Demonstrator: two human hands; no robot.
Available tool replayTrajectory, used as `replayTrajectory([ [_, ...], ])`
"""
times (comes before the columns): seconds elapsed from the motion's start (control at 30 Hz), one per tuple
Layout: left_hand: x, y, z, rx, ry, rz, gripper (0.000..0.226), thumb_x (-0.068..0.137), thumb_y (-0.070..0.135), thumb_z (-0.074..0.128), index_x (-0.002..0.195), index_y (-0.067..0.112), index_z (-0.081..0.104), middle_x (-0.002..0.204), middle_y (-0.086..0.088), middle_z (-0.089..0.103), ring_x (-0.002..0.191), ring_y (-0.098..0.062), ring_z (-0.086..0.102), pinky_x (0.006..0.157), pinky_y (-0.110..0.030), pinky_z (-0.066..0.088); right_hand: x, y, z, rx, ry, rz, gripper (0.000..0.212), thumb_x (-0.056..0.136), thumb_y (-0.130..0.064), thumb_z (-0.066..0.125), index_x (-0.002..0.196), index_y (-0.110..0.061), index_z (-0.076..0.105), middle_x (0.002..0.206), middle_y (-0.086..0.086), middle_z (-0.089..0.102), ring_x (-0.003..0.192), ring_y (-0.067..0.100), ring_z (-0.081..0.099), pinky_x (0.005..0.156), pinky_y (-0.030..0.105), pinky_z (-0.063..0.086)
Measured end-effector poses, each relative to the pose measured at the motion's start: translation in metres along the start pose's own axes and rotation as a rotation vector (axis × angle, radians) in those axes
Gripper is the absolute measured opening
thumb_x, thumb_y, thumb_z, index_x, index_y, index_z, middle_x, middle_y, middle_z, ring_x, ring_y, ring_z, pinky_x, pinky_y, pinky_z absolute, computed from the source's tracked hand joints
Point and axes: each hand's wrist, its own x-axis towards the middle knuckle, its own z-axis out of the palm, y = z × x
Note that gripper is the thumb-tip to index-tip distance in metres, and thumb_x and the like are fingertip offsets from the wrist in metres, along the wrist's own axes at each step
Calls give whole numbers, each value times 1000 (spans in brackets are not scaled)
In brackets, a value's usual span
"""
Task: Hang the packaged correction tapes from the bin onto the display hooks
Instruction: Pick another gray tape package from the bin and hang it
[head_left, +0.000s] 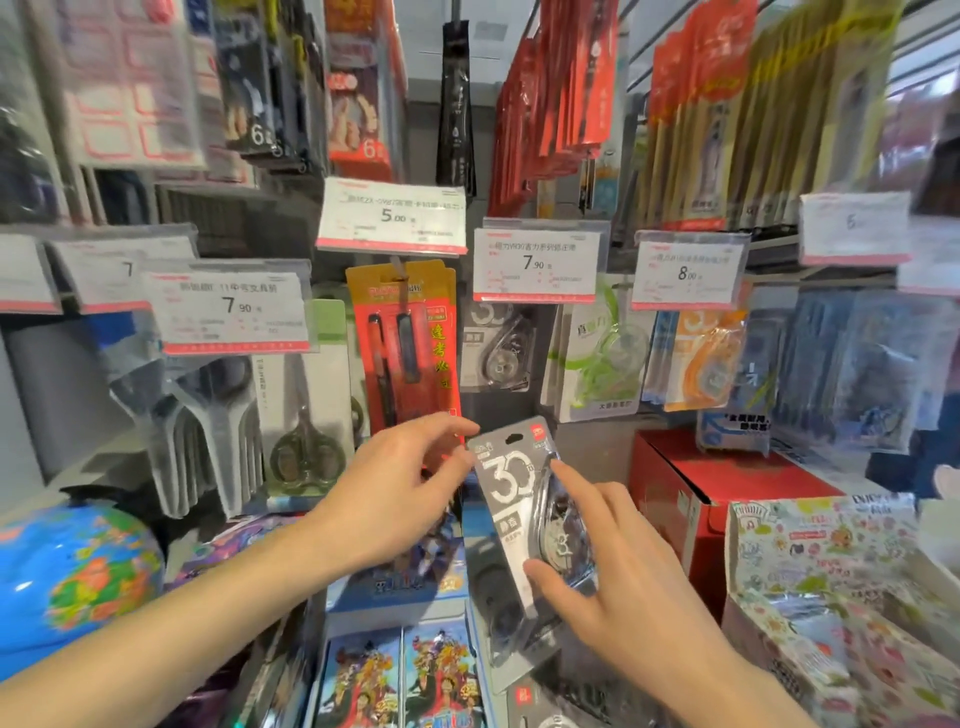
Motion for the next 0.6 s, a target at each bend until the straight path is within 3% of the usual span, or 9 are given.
replayTrajectory([
  [0.1, -2, 7, -14, 292, 147, 244, 36, 101, 40, 54, 135, 27, 58, 120, 16, 59, 107, -4, 58, 86, -25, 50, 2, 5, -7, -18, 69, 25, 80, 86, -71, 42, 149, -49, -2, 111, -19, 28, 85, 5, 48, 71, 21, 40],
  [0.23, 5, 20, -37, 565, 304, 556, 37, 96, 30, 60, 127, 10, 63, 122, -5, 62, 109, -24, 60, 73, -39, 59, 7, 8, -19, -13, 124, 45, 80, 84, -72, 44, 150, -48, 4, 107, -20, 28, 82, -4, 45, 60, 15, 37],
  [0.37, 16, 40, -58, 781, 529, 809, 24, 94, 16, 66, 112, 2, 72, 118, -19, 69, 105, -39, 65, 79, -49, 54, 13, 7, -28, 15, 164, 59, 81, 84, -70, 49, 150, -47, 9, 109, -19, 33, 87, -3, 47, 66, 17, 40],
  [0.47, 31, 56, -73, 900, 622, 892, 23, 95, 18, 62, 112, 5, 73, 123, -17, 70, 114, -36, 63, 94, -47, 47, 18, 5, -34, 13, 191, 70, 82, 83, -69, 51, 149, -47, 9, 109, -18, 34, 85, -1, 46, 66, 16, 38],
  [0.6, 54, 68, -89, 1069, 574, 845, 34, 92, 24, 59, 121, 8, 65, 133, -15, 64, 126, -35, 55, 109, -49, 35, 25, 2, -39, 13, 248, 67, 82, 82, -67, 55, 149, -44, 13, 111, -16, 35, 90, 3, 47, 69, 17, 38],
])
